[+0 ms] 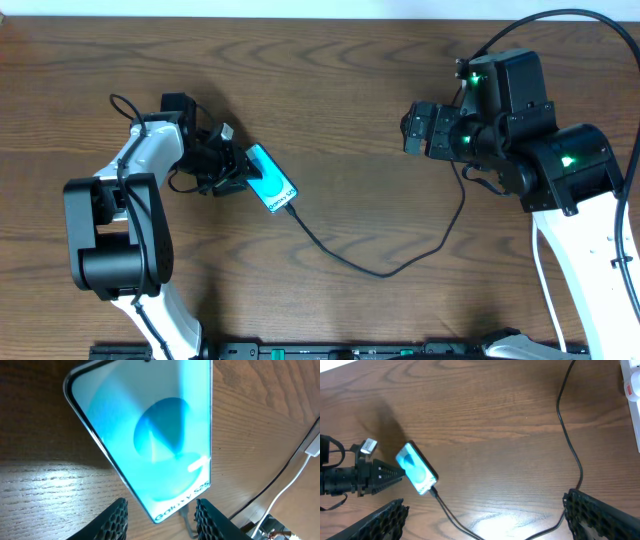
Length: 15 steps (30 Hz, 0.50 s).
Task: Plug charger to phone and switch on socket
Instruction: 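Lower the phone flat onto the table with the left gripper and release, then retract the left gripper and swing the right gripper toward the power strip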
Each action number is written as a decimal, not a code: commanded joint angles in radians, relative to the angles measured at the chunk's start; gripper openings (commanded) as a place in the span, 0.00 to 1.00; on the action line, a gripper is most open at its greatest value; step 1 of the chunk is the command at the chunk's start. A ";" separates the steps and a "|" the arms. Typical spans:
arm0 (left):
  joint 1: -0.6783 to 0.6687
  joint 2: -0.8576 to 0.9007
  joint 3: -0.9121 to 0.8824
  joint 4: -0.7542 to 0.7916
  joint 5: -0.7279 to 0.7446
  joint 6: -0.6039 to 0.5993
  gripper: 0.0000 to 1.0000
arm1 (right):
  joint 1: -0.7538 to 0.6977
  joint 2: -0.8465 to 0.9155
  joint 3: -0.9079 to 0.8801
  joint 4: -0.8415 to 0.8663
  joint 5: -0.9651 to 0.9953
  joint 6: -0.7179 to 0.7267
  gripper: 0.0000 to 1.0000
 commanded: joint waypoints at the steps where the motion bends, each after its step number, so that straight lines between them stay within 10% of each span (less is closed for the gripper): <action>1: -0.003 -0.023 -0.008 -0.013 -0.005 0.023 0.45 | 0.009 -0.008 0.009 -0.003 0.011 -0.008 0.99; 15: -0.003 -0.035 0.019 -0.017 -0.004 0.025 0.47 | 0.008 -0.008 0.009 -0.009 0.033 -0.016 0.99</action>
